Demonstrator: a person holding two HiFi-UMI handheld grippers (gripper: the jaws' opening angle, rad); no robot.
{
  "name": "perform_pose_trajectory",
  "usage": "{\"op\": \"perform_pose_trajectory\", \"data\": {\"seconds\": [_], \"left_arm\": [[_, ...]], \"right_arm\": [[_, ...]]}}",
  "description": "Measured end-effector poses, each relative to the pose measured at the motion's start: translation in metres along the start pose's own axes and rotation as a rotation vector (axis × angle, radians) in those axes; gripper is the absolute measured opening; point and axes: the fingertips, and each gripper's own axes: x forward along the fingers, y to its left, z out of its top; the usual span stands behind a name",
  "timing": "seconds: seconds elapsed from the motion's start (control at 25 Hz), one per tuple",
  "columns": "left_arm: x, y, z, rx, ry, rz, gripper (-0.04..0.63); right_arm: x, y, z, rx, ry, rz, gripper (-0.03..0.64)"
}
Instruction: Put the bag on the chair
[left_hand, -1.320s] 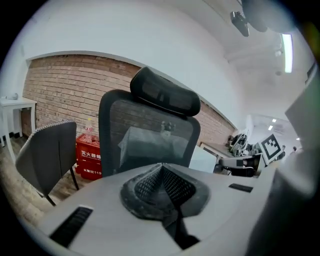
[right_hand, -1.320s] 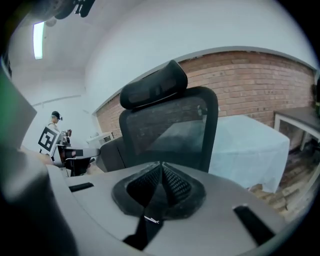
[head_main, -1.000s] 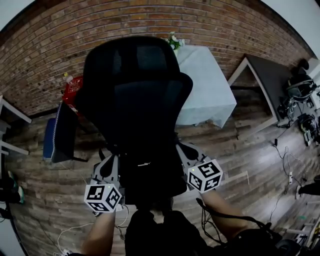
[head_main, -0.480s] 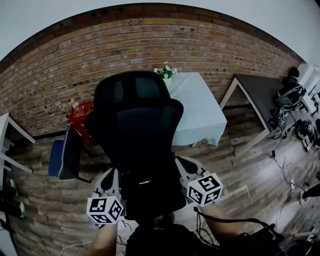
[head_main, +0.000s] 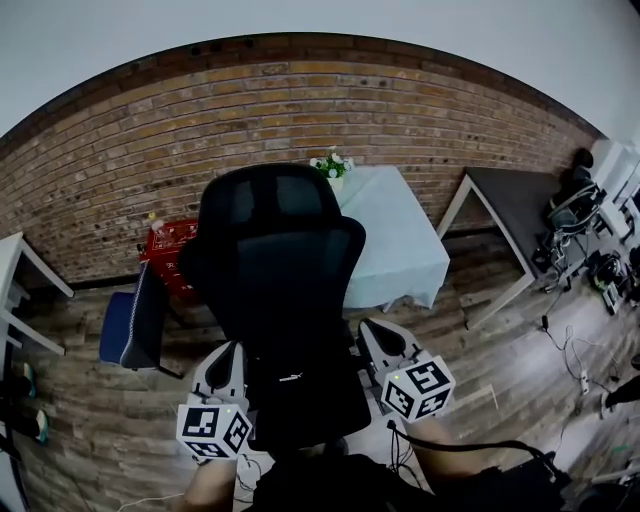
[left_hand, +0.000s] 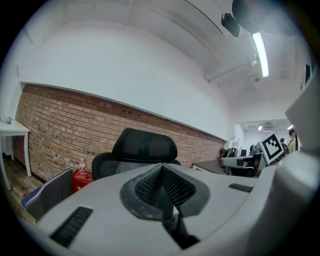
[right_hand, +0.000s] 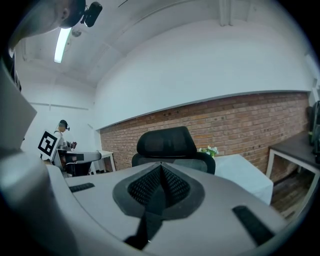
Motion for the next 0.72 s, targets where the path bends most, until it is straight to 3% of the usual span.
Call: {"op": "perform_pose_trajectory", "data": {"seconds": [0.72], "left_arm": [[-0.005,0.004,0.022,0.004,-0.033,-0.003,0.011]], "right_arm": [[0.0,0.012,0.025,-0.058,-0.07,0.025,0.017]]}}
